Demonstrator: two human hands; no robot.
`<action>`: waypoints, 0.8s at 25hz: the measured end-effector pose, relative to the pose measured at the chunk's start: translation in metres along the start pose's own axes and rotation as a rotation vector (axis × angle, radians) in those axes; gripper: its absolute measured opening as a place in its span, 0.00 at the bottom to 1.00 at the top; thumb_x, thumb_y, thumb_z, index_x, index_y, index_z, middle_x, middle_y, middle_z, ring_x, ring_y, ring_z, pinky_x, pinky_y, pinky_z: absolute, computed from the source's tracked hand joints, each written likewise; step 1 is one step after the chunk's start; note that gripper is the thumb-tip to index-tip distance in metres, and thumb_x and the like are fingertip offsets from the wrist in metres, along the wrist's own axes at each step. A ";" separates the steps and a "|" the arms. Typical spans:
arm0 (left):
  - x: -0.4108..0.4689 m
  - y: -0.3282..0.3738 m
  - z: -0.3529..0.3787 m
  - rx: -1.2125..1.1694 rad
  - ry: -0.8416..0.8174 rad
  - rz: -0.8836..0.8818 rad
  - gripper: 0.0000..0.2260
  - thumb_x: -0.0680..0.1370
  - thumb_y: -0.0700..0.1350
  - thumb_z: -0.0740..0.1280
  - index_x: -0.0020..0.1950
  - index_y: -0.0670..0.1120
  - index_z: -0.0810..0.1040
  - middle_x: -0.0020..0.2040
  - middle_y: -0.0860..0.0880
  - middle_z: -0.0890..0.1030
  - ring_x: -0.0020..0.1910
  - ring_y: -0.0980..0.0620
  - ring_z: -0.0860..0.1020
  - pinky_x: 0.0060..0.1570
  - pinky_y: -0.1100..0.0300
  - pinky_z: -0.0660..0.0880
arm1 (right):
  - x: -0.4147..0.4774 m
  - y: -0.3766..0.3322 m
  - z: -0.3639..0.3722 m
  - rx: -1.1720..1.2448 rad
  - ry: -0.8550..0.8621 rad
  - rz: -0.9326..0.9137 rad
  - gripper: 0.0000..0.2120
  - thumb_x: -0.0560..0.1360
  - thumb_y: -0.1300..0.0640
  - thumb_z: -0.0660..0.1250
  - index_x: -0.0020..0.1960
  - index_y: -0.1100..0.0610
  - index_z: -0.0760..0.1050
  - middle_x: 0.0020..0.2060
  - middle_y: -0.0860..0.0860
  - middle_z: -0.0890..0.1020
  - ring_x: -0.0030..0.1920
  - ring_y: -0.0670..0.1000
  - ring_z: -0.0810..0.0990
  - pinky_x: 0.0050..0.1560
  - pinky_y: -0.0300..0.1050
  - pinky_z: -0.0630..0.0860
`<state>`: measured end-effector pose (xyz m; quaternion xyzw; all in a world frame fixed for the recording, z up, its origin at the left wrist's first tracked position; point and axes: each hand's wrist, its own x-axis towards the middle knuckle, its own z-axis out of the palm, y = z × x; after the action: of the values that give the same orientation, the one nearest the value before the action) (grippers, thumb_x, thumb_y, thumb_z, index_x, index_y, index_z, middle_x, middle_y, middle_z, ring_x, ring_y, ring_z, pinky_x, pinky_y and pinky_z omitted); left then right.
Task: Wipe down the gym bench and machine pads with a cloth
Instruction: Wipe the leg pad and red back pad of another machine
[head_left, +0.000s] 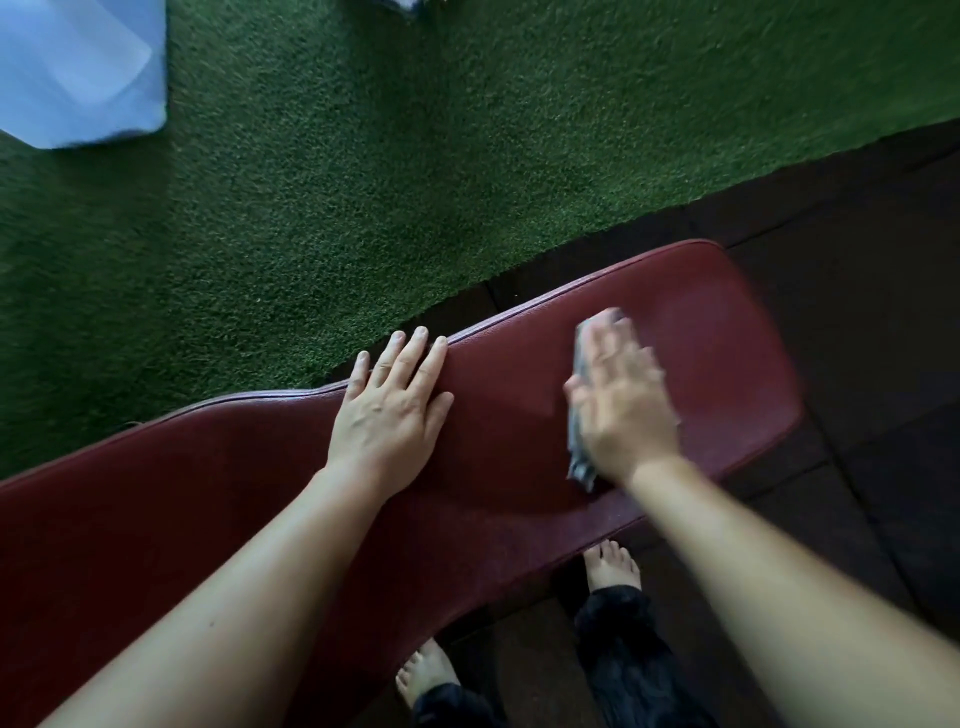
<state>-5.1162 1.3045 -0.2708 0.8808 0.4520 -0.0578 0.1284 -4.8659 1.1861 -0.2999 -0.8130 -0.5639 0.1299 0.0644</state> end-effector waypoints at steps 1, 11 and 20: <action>-0.002 -0.001 0.001 0.002 0.005 -0.002 0.29 0.83 0.61 0.48 0.84 0.54 0.55 0.84 0.52 0.57 0.84 0.50 0.52 0.81 0.43 0.50 | 0.021 0.013 -0.009 0.065 -0.008 0.145 0.35 0.81 0.43 0.46 0.84 0.59 0.51 0.83 0.57 0.51 0.83 0.57 0.49 0.80 0.62 0.53; -0.028 -0.032 -0.002 0.001 0.035 -0.050 0.29 0.83 0.60 0.49 0.84 0.54 0.57 0.84 0.51 0.57 0.84 0.49 0.53 0.81 0.43 0.51 | 0.014 -0.055 0.005 -0.050 -0.100 -0.170 0.34 0.81 0.43 0.46 0.84 0.55 0.50 0.84 0.53 0.52 0.83 0.54 0.49 0.81 0.58 0.50; -0.055 -0.055 -0.006 0.026 0.056 0.008 0.28 0.83 0.59 0.51 0.83 0.53 0.60 0.84 0.49 0.59 0.83 0.47 0.55 0.81 0.42 0.51 | -0.060 -0.147 0.027 -0.003 -0.119 -0.279 0.34 0.82 0.43 0.49 0.84 0.55 0.50 0.84 0.53 0.50 0.84 0.53 0.46 0.81 0.57 0.48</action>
<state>-5.1933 1.2935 -0.2626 0.8856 0.4509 -0.0383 0.1043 -5.0256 1.1814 -0.2810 -0.7176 -0.6746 0.1668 0.0469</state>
